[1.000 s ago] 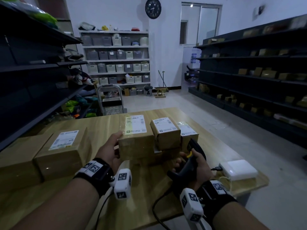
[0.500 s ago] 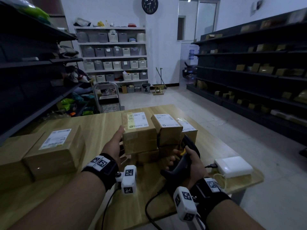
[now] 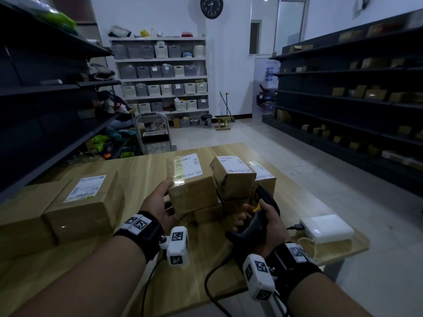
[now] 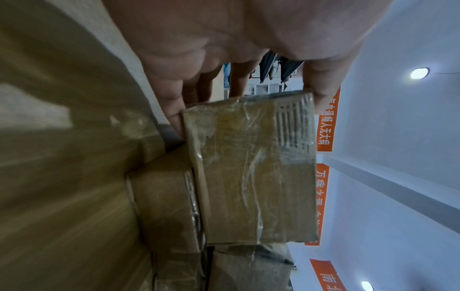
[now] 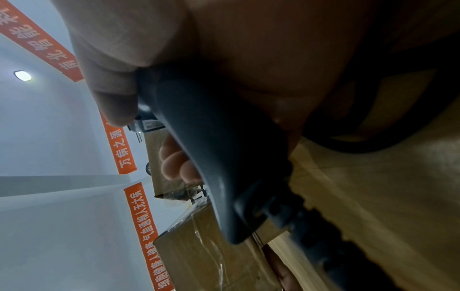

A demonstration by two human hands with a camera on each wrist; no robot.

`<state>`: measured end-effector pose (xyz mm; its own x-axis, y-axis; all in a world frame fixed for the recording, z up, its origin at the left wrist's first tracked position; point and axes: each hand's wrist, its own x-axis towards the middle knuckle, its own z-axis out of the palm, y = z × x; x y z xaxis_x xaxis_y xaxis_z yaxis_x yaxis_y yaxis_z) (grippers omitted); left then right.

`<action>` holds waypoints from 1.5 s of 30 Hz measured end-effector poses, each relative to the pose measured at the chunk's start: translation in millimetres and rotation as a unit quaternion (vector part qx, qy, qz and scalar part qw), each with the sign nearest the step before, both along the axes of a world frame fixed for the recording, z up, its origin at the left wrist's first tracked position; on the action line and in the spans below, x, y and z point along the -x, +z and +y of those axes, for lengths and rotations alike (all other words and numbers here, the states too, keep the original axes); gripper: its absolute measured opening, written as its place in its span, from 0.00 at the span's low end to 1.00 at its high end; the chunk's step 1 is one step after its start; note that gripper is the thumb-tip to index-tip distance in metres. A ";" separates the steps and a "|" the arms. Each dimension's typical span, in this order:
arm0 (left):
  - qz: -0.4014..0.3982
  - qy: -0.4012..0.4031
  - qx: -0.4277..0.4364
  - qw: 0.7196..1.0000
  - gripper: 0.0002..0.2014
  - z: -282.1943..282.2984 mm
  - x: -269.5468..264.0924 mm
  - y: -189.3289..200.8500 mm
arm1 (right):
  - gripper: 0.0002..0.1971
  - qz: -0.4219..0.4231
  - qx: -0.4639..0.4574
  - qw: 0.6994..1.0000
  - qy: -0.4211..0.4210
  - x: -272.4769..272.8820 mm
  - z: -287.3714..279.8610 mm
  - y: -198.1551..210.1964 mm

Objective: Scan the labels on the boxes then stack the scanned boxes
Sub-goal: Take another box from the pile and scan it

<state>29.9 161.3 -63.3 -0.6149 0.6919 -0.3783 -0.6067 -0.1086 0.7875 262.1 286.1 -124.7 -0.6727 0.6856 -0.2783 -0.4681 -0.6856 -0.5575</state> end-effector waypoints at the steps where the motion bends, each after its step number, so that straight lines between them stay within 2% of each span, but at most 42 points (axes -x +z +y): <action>1: 0.003 0.001 -0.001 1.000 0.27 -0.1 0.2 0.7 | 0.25 0.000 -0.001 1.000 0.000 0.2 0.4 -0.4; 11: 0.077 -0.010 0.013 0.997 0.30 19.0 -1.0 8.2 | 0.25 -0.035 -0.016 0.999 -0.012 1.9 0.6 1.9; 16: 0.111 -0.049 0.063 0.991 0.42 19.5 -2.7 -1.3 | 0.24 -0.019 -0.006 1.000 -0.013 1.8 -4.4 7.1; 24: 0.077 -0.027 0.045 0.996 0.36 14.5 -0.6 1.0 | 0.24 -0.024 0.006 1.000 -0.010 2.8 -3.1 5.5; 39: 0.045 0.000 0.034 0.998 0.33 -1.9 1.1 -3.6 | 0.23 -0.012 0.011 1.000 -0.002 0.8 -4.2 6.8; 42: 0.035 0.000 0.019 0.999 0.29 -1.7 0.6 -2.5 | 0.23 -0.012 0.006 1.000 -0.003 0.7 -6.4 8.9; 45: 0.066 0.012 0.018 0.998 0.25 1.9 -0.7 -1.1 | 0.23 -0.016 0.004 1.000 -0.005 0.7 -6.7 8.7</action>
